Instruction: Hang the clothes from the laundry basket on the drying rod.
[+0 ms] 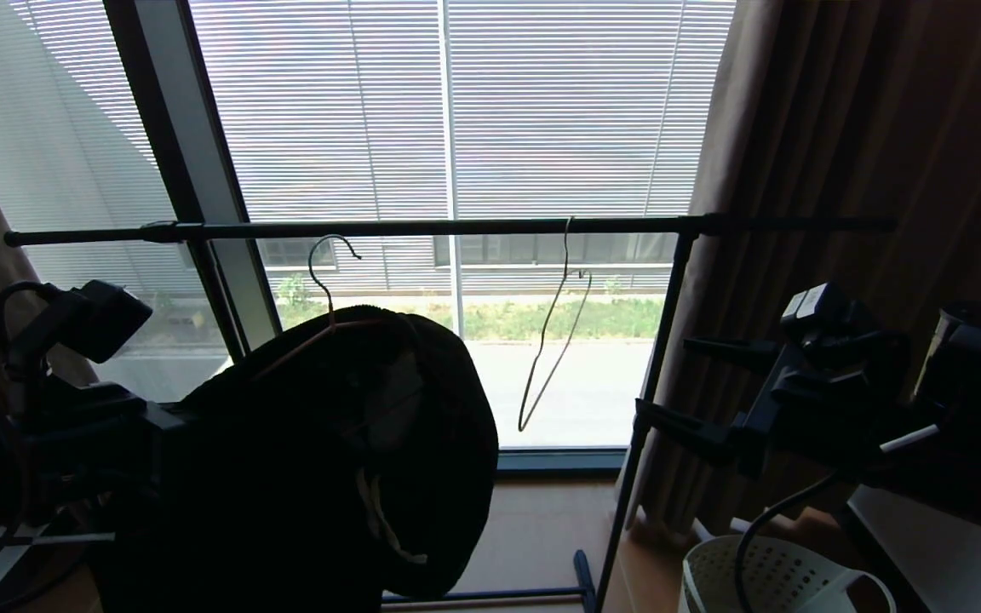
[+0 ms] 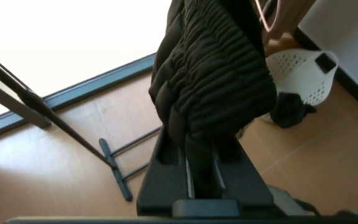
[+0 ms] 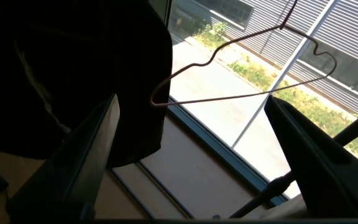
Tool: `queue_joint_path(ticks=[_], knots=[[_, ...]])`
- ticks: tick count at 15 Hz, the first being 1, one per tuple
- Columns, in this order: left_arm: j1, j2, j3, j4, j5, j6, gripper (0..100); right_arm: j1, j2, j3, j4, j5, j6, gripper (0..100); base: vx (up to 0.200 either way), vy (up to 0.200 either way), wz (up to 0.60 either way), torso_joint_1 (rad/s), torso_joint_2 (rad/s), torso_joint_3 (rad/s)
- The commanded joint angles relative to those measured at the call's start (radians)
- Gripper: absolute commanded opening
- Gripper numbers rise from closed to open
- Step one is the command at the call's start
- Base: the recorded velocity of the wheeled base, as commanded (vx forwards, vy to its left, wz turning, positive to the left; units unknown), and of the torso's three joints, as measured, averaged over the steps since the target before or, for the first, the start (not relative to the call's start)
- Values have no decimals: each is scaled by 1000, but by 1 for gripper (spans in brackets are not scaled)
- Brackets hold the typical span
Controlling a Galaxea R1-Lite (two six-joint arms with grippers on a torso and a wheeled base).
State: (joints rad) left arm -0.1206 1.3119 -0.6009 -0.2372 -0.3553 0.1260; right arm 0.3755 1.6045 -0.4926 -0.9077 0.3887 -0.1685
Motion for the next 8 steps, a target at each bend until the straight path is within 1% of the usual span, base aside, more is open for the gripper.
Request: queue_joint_path(ticks=[1, 2, 4, 7, 8], knots=[[1, 17, 9, -24, 1, -8, 0, 0, -11, 8, 0, -22, 1, 100, 0, 0, 0, 0, 0, 0], [4, 18, 13, -51, 4, -14, 0, 0, -35, 19, 4, -67, 1, 100, 0, 0, 0, 0, 0, 0], [3, 21, 29, -99, 6, -31, 0, -1, -69, 45, 7, -111, 4, 100, 0, 0, 0, 0, 0, 0], [4, 33, 29, -100, 4, -28, 0, -7, -74, 55, 3, -114, 4, 100, 0, 0, 0, 0, 0, 0], [3, 33, 33, -100, 3, -25, 0, -9, -70, 55, 3, -114, 4, 100, 200, 0, 0, -2, 2, 7]])
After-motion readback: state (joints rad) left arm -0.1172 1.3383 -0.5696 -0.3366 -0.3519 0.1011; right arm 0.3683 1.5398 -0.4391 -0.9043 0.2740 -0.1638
